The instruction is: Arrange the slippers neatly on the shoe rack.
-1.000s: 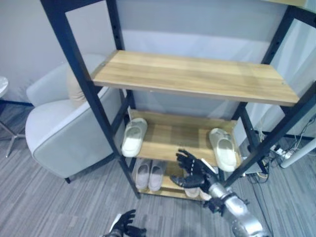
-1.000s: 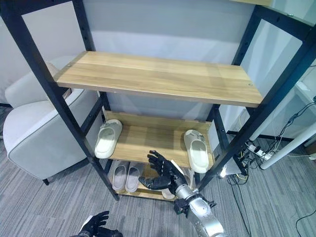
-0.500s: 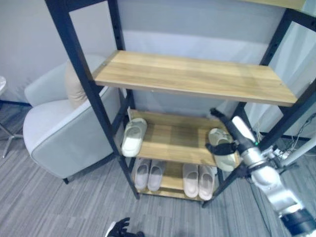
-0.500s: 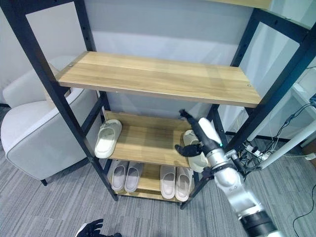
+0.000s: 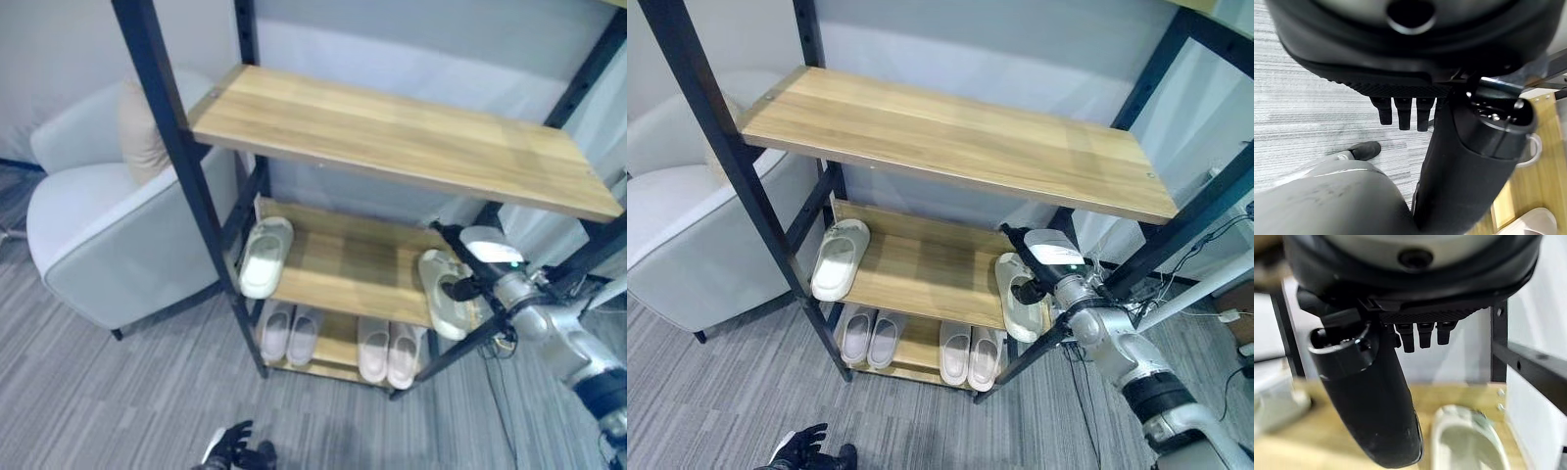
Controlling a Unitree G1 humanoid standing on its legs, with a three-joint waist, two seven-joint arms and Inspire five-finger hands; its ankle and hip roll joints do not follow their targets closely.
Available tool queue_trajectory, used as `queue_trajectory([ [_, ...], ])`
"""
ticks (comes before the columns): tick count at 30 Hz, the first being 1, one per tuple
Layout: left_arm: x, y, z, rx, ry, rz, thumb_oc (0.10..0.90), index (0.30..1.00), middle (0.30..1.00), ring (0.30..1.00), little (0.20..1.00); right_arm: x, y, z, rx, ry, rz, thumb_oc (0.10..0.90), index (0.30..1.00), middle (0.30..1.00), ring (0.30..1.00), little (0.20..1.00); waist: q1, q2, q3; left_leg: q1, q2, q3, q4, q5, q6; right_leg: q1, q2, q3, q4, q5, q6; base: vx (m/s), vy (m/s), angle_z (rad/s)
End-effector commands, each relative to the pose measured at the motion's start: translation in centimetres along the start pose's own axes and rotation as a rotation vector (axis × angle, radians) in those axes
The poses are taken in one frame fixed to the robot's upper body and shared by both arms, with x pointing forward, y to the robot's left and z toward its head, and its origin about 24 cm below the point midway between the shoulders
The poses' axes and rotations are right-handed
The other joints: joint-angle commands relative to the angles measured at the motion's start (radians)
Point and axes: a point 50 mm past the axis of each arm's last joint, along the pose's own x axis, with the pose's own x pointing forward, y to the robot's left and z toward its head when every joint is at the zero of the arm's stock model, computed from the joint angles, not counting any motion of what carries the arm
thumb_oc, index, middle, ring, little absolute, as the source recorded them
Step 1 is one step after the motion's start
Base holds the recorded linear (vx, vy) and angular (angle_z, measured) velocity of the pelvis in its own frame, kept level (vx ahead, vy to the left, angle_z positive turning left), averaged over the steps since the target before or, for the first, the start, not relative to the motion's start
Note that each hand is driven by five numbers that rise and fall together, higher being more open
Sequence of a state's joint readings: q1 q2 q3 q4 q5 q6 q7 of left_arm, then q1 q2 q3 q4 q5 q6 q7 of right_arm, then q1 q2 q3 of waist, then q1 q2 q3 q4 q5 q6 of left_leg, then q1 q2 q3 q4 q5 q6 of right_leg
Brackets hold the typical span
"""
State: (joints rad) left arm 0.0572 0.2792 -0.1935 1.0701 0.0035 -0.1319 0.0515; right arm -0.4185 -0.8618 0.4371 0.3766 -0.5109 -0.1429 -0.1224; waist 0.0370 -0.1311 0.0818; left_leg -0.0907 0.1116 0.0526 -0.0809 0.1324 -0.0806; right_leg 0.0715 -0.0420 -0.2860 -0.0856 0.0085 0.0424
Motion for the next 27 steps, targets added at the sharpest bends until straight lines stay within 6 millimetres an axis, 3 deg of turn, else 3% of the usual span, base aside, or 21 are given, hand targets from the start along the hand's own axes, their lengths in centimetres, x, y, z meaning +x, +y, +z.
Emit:
queue_trajectory([
  [1, 0.4, -2.3, 1.4, 0.043, -0.043, -0.088, 0.8, 0.9, 0.9, 0.9, 0.9, 2.3, -7.5, -0.4, -0.198, -0.021, -0.178, 0.761, 0.841, 0.841, 0.841, 0.841, 0.048, 0.005, 0.001, 0.065, -0.001, 0.045, -0.006, -0.094, -0.008, -0.012, -0.047, 0.025, 0.044, -0.069, 0.108, 0.0, -0.012, -0.06],
  [2, 0.4, -2.3, 1.4, 0.038, -0.045, -0.086, 0.8, 0.9, 0.9, 0.9, 0.9, 2.5, -7.5, -0.4, -0.224, -0.019, -0.162, 0.8, 0.9, 0.9, 0.9, 0.9, 0.048, 0.004, 0.003, 0.061, -0.001, 0.046, -0.006, -0.094, -0.008, -0.016, -0.048, 0.025, 0.045, -0.068, 0.109, 0.01, -0.004, -0.05],
  [9, 0.5, -2.1, 1.6, 0.032, -0.051, -0.079, 0.8, 0.9, 0.9, 0.9, 0.9, 2.7, -8.5, -2.0, -0.313, 0.045, -0.124, 0.8, 0.9, 0.9, 0.9, 0.9, 0.05, -0.005, 0.008, 0.038, -0.01, 0.039, -0.006, -0.092, -0.01, -0.035, -0.059, 0.018, 0.046, -0.058, 0.114, 0.0, 0.002, 0.01],
  [18, 0.7, -1.9, 2.7, 0.039, -0.087, -0.07, 0.8, 0.9, 0.9, 0.9, 0.9, 2.2, -9.9, -3.9, -0.427, 0.117, -0.096, 0.8, 0.9, 0.9, 0.9, 0.9, 0.047, 0.006, 0.018, -0.008, -0.024, 0.029, -0.006, -0.085, -0.012, -0.077, -0.079, 0.005, 0.059, -0.047, 0.123, 0.0, 0.017, 0.03],
  [25, 0.9, -1.7, 3.5, 0.024, -0.115, -0.054, 0.8, 0.9, 0.9, 0.9, 0.9, 2.2, -9.5, -5.3, -0.441, 0.184, -0.049, 0.8, 0.9, 0.9, 0.9, 0.9, 0.055, 0.005, 0.032, -0.024, -0.029, 0.024, -0.006, -0.084, -0.007, -0.099, -0.086, 0.009, 0.061, -0.038, 0.126, 0.0, 0.003, 0.03],
  [26, 1.0, -1.5, 3.8, 0.013, -0.12, -0.042, 0.8, 0.9, 0.9, 0.9, 0.9, 2.6, -9.0, -5.5, -0.454, 0.199, -0.018, 0.703, 0.754, 0.754, 0.754, 0.754, 0.064, 0.001, 0.038, -0.029, -0.025, 0.027, -0.006, -0.085, -0.005, -0.107, -0.086, 0.017, 0.057, -0.034, 0.129, 0.0, 0.0, 0.0],
  [27, 1.0, -1.4, 3.9, 0.008, -0.123, -0.038, 0.8, 0.9, 0.9, 0.9, 0.9, 2.7, -8.9, -5.5, -0.462, 0.202, -0.005, 0.536, 0.505, 0.505, 0.505, 0.505, 0.067, -0.002, 0.039, -0.031, -0.024, 0.029, -0.005, -0.086, -0.004, -0.109, -0.085, 0.02, 0.054, -0.032, 0.13, 0.02, -0.022, -0.08],
])
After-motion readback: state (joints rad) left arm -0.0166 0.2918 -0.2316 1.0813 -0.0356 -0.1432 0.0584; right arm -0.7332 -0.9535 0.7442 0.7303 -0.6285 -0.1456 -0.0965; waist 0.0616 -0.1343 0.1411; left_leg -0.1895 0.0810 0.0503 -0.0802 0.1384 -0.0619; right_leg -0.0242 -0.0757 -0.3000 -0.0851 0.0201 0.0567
